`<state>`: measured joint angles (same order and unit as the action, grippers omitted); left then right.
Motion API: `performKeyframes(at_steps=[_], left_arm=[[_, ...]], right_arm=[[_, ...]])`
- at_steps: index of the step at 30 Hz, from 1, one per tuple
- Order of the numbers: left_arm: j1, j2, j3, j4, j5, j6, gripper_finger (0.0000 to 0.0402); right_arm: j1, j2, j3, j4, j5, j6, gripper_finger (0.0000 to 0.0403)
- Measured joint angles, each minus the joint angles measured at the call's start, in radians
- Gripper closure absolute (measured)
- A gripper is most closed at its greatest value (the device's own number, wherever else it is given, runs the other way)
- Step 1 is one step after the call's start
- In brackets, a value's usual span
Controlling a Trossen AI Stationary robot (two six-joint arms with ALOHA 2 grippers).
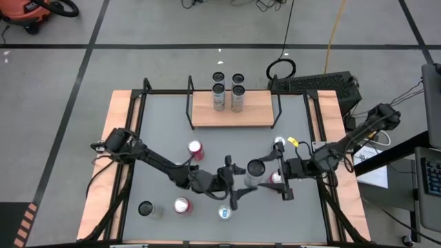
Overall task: Place canned beverage on shelf
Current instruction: Put the white blue soda can aligned with the other white blue soda cans on the shelf
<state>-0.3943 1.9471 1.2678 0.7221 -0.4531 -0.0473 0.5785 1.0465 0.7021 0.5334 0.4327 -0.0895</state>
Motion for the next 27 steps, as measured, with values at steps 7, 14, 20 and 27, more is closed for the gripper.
performKeyframes(at_steps=[7, 14, 20, 27], left_arm=[[0.025, -0.015, 0.000, -0.039, 0.218, 0.002, 0.0154], [0.087, -0.015, 0.000, -0.059, 0.458, -0.035, 0.0153], [0.132, -0.016, 0.000, -0.108, 0.579, -0.052, 0.0153], [0.158, -0.016, 0.000, -0.164, 0.608, -0.050, 0.0153]], right_arm=[[-0.010, -0.041, -0.001, -0.030, -0.158, -0.010, 0.0083], [-0.039, -0.037, -0.001, -0.018, -0.281, -0.005, 0.0083], [-0.060, -0.035, -0.002, 0.022, -0.282, -0.025, 0.0083], [-0.088, -0.035, -0.002, 0.020, -0.327, -0.022, 0.0109]])
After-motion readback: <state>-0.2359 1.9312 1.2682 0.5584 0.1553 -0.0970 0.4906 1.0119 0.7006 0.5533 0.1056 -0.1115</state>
